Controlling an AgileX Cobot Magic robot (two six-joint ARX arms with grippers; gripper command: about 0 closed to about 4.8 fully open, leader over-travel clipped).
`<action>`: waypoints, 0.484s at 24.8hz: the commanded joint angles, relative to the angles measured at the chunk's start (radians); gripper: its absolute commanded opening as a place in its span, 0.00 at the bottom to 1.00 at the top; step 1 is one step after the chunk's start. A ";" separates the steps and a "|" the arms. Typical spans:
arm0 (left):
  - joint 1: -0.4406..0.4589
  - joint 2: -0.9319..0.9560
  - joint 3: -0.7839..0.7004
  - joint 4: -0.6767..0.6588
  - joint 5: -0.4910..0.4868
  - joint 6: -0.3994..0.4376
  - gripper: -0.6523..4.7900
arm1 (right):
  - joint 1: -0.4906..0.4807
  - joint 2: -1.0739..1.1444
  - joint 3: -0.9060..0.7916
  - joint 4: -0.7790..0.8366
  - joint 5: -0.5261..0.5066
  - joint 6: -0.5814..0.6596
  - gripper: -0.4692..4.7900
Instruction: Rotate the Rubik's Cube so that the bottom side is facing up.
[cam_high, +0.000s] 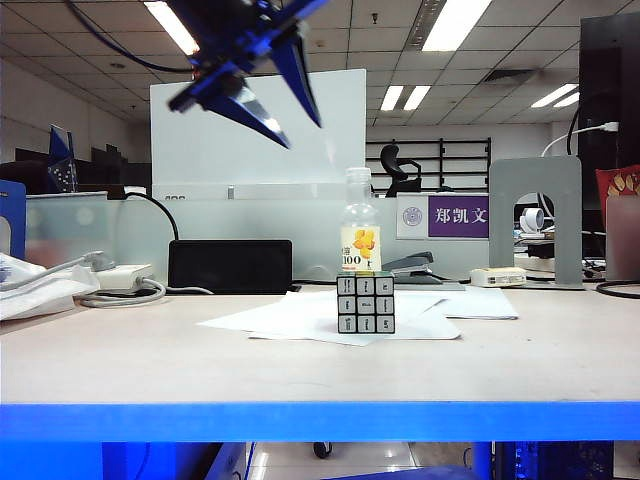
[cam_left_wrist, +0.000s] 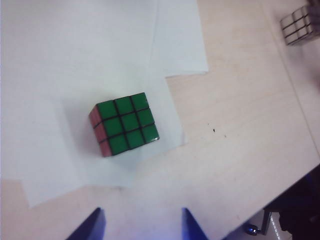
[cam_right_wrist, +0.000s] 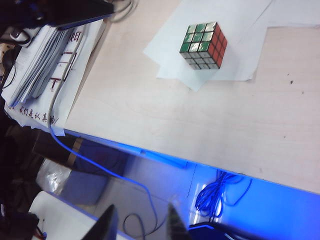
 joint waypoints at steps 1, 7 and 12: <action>-0.020 0.091 0.132 -0.084 0.007 -0.003 0.50 | 0.002 -0.040 0.006 0.020 0.023 -0.006 0.33; -0.049 0.214 0.242 -0.125 0.007 0.016 0.55 | 0.088 -0.054 0.001 -0.011 0.021 -0.020 0.33; -0.071 0.273 0.242 -0.184 -0.005 0.016 1.00 | 0.117 -0.055 -0.020 -0.024 0.026 -0.037 0.33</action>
